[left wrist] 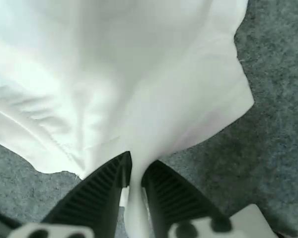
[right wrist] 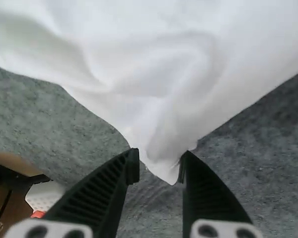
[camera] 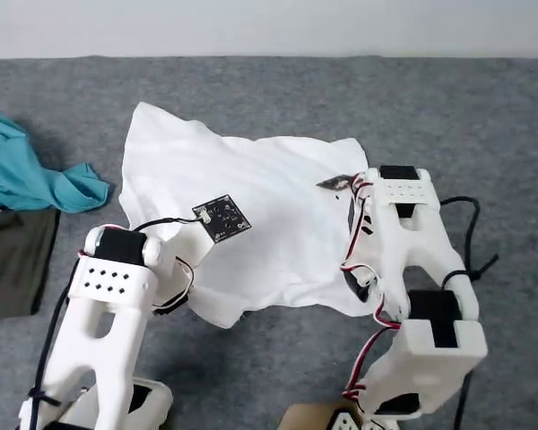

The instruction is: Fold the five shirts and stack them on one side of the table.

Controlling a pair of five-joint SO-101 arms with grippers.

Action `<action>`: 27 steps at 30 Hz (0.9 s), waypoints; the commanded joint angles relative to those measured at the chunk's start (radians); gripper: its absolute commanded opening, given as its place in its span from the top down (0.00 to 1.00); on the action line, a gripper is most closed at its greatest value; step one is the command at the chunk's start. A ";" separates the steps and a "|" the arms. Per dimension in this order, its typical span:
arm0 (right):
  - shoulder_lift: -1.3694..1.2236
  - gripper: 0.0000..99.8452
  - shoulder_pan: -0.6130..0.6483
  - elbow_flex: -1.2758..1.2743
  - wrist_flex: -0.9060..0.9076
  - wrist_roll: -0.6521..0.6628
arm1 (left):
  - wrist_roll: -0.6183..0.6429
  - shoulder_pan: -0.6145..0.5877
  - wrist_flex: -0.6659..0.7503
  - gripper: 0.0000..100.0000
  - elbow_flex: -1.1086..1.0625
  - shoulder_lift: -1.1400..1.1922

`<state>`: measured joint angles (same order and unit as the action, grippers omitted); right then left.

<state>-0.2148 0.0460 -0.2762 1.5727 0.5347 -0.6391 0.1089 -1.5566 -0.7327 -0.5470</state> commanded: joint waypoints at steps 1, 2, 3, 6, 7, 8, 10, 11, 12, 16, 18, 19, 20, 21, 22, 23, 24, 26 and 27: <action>0.035 0.85 0.015 -0.038 -0.030 -0.011 | 0.006 -0.005 -0.005 1.00 0.018 -0.028; 0.031 0.85 0.021 -0.061 -0.050 -0.011 | 0.006 -0.005 -0.005 1.00 0.018 -0.028; 0.027 0.85 0.021 -0.086 -0.067 -0.012 | 0.006 -0.005 -0.005 1.00 0.018 -0.028; 0.024 0.85 0.021 -0.158 -0.130 -0.012 | 0.006 -0.005 -0.005 1.00 0.018 -0.028; 0.021 0.85 0.019 -0.176 -0.150 -0.012 | 0.006 -0.005 -0.005 1.00 0.018 -0.028; 0.019 0.86 0.019 -0.192 -0.168 -0.012 | 0.006 -0.005 -0.005 1.00 0.018 -0.028; 0.015 0.86 0.018 -0.212 -0.194 -0.012 | 0.006 -0.005 -0.005 1.00 0.018 -0.028; 0.015 0.86 0.018 -0.218 -0.205 -0.012 | 0.006 -0.005 -0.005 1.00 0.018 -0.028; 0.013 0.86 0.018 -0.221 -0.211 -0.009 | 0.006 -0.005 -0.005 1.00 0.018 -0.028; 0.022 0.94 0.018 -0.221 -0.245 0.031 | 0.006 -0.005 -0.006 1.00 0.018 -0.028; 0.022 0.96 0.018 -0.215 -0.245 0.057 | 0.006 -0.005 -0.009 1.00 0.018 -0.029; 0.022 0.97 0.018 -0.215 -0.249 0.064 | 0.006 -0.005 -0.009 1.00 0.018 -0.029; 0.024 0.98 0.018 -0.215 -0.249 0.074 | 0.006 -0.005 -0.011 1.00 0.018 -0.029; 0.024 0.99 0.018 -0.215 -0.249 0.084 | 0.006 -0.005 -0.011 1.00 0.018 -0.029; 0.025 0.99 0.018 -0.215 -0.246 0.098 | 0.006 -0.005 -0.011 1.00 0.018 -0.029; 0.028 0.99 0.018 -0.215 -0.242 0.109 | 0.006 -0.005 -0.011 1.00 0.019 -0.029; 0.042 0.99 0.018 -0.219 -0.240 0.117 | 0.008 -0.005 -0.011 1.00 0.019 -0.029; 0.090 0.99 0.018 -0.221 -0.239 0.117 | 0.008 -0.005 -0.009 1.00 0.025 -0.029; 0.120 0.99 0.018 -0.221 -0.231 0.117 | 0.008 -0.008 -0.011 1.00 0.038 -0.029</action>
<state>-0.1811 0.0537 -0.5002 1.3303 0.6391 -0.6375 0.1089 -1.5566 -0.7327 -0.5470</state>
